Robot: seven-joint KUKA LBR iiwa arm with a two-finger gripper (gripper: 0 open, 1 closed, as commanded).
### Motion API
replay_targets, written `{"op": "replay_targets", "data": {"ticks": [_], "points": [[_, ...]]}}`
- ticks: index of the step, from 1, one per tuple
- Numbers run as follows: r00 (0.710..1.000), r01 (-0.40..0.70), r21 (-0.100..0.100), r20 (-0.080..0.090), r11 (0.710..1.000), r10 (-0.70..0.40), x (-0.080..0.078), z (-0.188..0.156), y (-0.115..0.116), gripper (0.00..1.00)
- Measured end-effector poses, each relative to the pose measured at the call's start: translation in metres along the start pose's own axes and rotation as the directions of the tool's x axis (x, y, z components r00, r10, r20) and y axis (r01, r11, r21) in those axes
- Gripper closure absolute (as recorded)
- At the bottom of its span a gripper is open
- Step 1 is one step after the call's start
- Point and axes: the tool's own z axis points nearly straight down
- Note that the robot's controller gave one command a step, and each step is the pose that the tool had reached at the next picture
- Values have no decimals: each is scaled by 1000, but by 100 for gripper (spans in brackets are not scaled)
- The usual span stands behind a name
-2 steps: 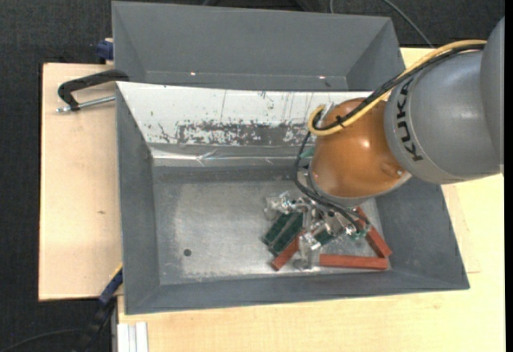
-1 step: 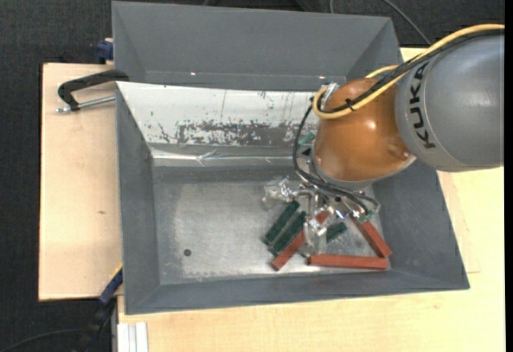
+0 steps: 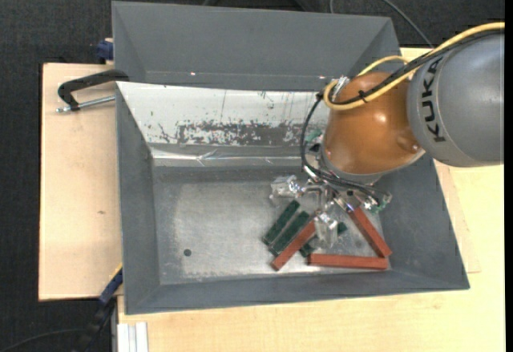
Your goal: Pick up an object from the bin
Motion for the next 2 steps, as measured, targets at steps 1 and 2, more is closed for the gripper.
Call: {"op": "replay_targets", "data": {"ticks": [1,2], "points": [[998,71,-3,-3,998,-71,-7,31,-7,0],[998,68,-2,-1,998,-68,-9,30,-7,0]]}}
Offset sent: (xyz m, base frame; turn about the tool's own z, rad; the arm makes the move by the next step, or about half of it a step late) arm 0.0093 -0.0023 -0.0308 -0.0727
